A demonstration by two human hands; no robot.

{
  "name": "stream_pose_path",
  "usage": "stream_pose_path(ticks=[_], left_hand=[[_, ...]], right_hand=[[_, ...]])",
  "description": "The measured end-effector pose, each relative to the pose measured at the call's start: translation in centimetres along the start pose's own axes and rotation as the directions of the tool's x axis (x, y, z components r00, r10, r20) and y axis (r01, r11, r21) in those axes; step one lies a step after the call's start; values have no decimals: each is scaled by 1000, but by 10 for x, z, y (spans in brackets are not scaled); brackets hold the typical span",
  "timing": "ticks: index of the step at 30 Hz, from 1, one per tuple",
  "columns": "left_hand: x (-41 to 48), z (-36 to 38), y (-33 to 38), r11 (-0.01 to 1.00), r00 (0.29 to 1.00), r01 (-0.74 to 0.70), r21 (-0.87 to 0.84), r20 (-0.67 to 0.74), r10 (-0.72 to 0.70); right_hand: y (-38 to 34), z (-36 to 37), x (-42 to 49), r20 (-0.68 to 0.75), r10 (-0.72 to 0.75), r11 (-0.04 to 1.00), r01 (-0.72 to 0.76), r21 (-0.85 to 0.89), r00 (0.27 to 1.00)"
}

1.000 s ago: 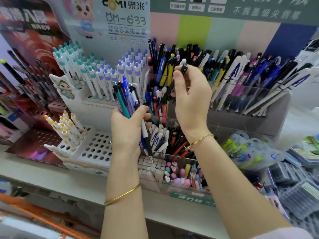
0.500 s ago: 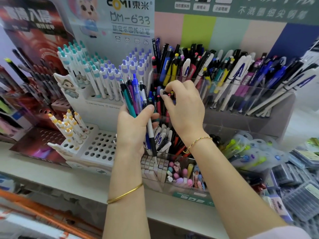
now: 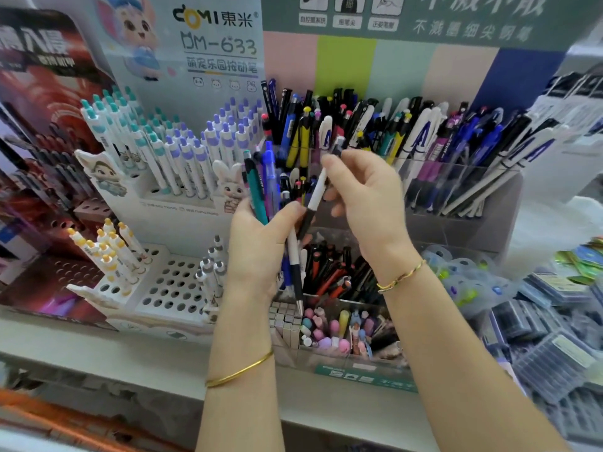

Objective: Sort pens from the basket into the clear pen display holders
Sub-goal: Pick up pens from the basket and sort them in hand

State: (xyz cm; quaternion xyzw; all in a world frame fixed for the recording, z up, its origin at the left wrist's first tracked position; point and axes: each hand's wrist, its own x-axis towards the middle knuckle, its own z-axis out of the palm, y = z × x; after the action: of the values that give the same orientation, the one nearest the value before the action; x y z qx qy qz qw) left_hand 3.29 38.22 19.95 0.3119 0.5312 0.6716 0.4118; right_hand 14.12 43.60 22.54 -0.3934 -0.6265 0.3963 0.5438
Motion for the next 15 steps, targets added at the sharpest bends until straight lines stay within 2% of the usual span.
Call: stream_pose_path(ticks=[3,7,15], left_hand=[[4,-3,-3,999,989,-6,-38,-146,1],[5,-10,-3,999,973,-46,-21,-229,40],[3,-14,0,998,973,-63,-6,-225,60]], right_hand=[[2,-4,3,-119,-97,995,95,-17,988],[5,6,2,-167,-225,968,201,-150,960],[19,31,2,27,-312,853,292,-432,950]])
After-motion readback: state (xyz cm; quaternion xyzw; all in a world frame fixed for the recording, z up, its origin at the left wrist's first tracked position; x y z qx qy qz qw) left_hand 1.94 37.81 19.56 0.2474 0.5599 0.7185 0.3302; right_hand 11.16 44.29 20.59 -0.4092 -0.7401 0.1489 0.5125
